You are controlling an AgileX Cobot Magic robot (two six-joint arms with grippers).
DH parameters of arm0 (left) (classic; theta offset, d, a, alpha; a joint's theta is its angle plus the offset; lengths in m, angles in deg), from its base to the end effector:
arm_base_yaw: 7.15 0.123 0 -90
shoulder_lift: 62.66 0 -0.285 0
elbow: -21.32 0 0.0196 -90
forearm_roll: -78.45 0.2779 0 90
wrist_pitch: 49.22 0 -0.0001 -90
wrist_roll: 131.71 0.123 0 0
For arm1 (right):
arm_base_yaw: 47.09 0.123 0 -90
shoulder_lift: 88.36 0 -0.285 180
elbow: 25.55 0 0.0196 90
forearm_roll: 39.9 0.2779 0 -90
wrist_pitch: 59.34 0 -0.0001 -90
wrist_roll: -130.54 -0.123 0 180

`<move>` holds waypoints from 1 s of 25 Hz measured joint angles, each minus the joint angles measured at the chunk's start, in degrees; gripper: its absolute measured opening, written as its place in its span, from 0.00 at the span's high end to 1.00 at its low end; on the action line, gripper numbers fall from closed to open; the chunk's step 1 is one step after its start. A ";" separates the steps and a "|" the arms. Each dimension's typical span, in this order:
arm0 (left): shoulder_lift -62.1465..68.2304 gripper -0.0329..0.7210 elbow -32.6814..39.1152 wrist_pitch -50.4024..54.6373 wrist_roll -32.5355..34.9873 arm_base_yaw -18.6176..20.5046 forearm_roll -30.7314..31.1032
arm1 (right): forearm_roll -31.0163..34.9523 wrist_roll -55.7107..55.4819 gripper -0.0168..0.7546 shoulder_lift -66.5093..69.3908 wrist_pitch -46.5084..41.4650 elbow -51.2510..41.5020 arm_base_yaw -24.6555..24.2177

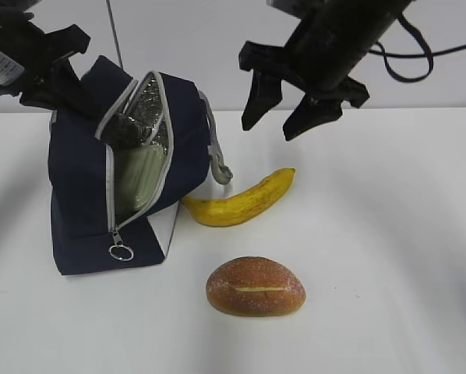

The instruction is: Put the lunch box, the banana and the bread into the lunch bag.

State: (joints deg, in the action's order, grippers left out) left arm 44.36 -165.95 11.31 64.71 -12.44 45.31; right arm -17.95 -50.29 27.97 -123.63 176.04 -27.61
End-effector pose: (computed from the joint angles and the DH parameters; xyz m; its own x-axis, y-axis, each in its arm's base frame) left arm 0.3979 -0.0957 0.2691 -0.9142 0.0633 -0.4003 0.2538 0.8595 -0.4437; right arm 0.4100 0.1890 0.2681 -0.9359 -0.1448 -0.3211 -0.2667 0.8869 0.3772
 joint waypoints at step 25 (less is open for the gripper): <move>0.00 0.96 0.00 1.02 0.05 0.00 0.05 | 9.31 -23.70 0.31 8.03 28.82 -16.93 0.00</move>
State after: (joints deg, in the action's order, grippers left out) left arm 44.36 -165.95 12.33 64.76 -12.44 45.36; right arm -8.65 -73.99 36.00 -94.81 159.11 -27.61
